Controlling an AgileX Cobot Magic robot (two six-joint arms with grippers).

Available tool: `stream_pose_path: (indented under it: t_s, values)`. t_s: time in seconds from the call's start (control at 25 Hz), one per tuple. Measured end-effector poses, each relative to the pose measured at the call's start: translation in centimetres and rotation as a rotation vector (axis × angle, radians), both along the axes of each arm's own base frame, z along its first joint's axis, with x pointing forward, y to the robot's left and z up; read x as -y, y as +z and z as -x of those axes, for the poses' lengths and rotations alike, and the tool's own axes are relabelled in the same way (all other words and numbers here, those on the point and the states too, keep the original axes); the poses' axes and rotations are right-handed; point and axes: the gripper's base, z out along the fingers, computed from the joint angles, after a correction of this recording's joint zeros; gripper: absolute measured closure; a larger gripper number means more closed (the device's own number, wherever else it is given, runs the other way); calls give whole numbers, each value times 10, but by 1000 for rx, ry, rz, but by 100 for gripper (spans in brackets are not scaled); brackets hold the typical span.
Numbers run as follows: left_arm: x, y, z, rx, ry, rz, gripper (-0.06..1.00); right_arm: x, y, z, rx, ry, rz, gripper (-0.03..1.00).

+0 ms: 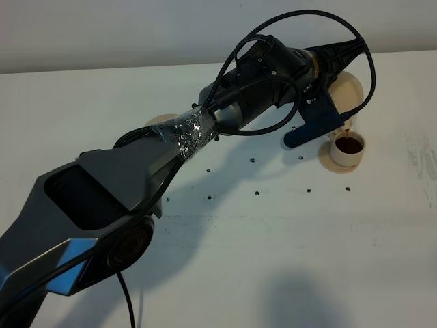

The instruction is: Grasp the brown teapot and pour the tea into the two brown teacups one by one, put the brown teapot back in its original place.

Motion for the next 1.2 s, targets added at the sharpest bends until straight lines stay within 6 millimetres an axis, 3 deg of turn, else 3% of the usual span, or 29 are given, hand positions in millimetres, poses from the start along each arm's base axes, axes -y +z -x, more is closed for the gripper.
stream_pose_path:
  t_s: [1.2]
  values:
    - [-1, -3, 2, -52, 29, 8, 85, 0, 0, 0, 0, 0, 0, 57]
